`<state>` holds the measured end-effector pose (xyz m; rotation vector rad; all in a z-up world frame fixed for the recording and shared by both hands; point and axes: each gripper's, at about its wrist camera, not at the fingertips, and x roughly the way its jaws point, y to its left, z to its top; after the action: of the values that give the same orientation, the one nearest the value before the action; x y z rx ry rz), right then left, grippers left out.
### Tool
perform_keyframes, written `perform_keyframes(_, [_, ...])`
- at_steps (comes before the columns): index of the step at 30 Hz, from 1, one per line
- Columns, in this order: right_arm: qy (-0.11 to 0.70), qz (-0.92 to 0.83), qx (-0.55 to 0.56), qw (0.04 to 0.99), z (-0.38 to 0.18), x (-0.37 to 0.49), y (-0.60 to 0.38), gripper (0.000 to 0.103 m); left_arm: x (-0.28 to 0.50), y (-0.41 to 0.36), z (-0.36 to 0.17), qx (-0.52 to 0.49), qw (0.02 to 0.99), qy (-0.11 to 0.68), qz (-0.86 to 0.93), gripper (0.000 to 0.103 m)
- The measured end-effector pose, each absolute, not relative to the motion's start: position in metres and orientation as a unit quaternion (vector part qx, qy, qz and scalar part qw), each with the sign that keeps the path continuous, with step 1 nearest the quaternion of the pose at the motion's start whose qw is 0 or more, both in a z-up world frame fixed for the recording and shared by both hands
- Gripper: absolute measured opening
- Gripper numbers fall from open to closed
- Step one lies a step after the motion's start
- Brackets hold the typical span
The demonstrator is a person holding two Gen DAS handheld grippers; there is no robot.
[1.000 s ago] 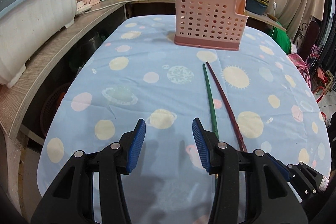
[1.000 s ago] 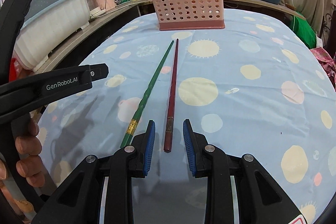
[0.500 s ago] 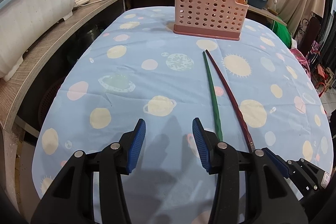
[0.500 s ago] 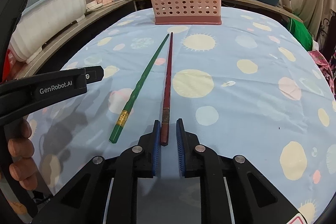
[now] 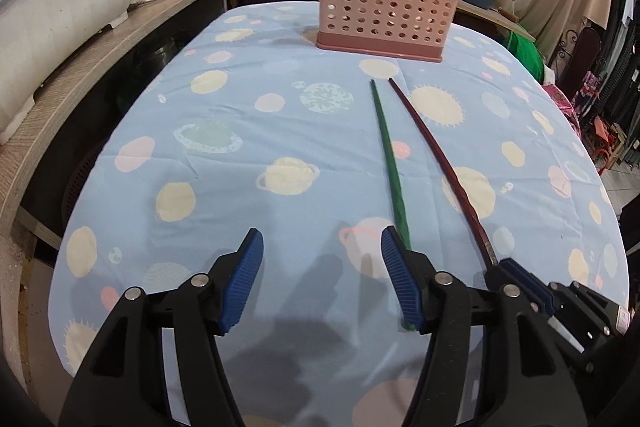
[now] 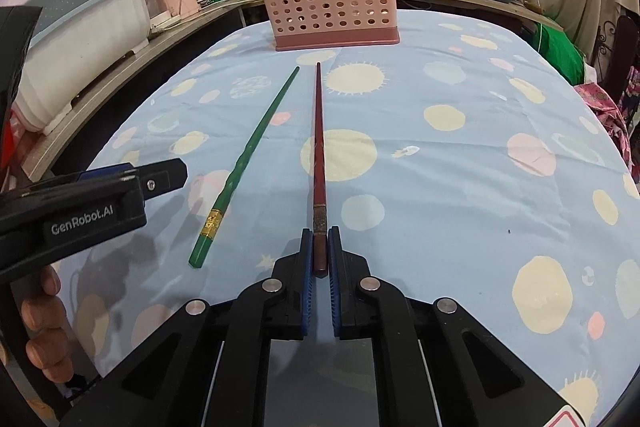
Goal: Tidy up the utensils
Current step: 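Close the right tool on the dark red chopstick while the left tool grasps the green chopstick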
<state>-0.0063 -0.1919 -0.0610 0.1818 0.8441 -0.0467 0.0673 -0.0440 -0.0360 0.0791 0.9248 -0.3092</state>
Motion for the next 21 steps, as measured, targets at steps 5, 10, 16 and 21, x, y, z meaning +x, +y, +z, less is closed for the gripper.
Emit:
perform_keyframes(5, [0.409, -0.031, 0.096, 0.907, -0.061, -0.011, -0.199, 0.007, 0.058, -0.051, -0.043, 0.034, 0.873, 0.455, -0.172, 0.061])
perform_keyframes(10, [0.409, -0.033, 0.099, 0.907, -0.061, -0.014, -0.202, 0.007, 0.055, -0.061, -0.053, 0.040, 0.866, 0.464, -0.179, 0.061])
perform_keyframes(16, [0.408, -0.033, 0.101, 0.907, -0.061, -0.015, -0.202, 0.007, 0.054, -0.068, -0.056, 0.052, 0.869, 0.460, -0.174, 0.059])
perform_keyframes(21, [0.407, -0.033, 0.102, 0.907, -0.061, -0.015, -0.202, 0.007, 0.052, -0.069, -0.056, 0.061, 0.872, 0.454, -0.173, 0.047])
